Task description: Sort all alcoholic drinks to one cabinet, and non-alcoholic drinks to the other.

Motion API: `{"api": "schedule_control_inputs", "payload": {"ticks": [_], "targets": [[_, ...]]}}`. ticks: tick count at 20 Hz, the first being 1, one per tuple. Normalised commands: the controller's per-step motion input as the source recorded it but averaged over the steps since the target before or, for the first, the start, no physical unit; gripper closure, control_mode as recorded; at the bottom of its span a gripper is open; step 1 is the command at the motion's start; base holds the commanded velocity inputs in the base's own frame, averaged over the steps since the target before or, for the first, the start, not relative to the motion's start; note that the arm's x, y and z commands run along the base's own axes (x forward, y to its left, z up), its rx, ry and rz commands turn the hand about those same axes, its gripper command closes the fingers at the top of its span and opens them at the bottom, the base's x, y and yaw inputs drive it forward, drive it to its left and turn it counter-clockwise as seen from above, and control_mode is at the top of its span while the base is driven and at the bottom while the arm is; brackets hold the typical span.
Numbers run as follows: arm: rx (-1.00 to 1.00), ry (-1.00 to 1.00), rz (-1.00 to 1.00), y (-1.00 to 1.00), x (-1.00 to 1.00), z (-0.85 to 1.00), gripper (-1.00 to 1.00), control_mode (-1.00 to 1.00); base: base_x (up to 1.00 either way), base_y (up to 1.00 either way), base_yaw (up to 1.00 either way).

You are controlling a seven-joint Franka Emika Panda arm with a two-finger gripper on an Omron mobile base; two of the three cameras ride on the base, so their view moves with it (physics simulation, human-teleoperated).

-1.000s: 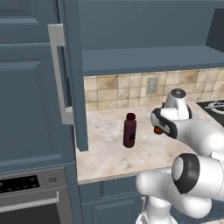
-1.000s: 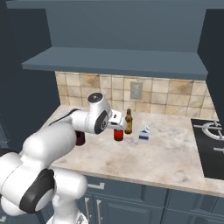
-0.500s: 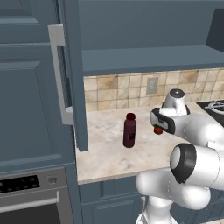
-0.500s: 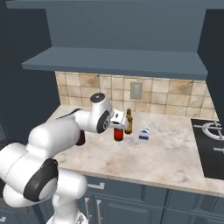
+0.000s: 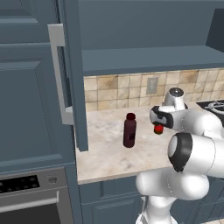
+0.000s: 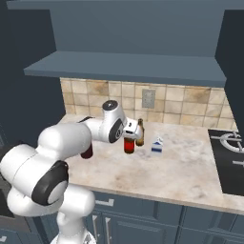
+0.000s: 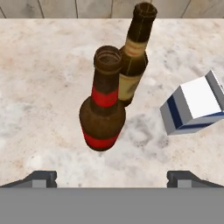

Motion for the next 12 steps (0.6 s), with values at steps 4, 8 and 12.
{"api": "schedule_control_inputs", "payload": {"ticks": [4,8,12], "targets": [[0.00,0.00,0.00,-0.05,0.19,-0.06,-1.00,-1.00,0.00,0.00,0.00],[0.00,0.00,0.00,-0.01,0.13,-0.09,-1.00,-1.00,0.00,0.00,0.00],[0.00,0.00,0.00,0.00,0.10,-0.15,-1.00,-1.00,0.00,0.00,0.00]]}}
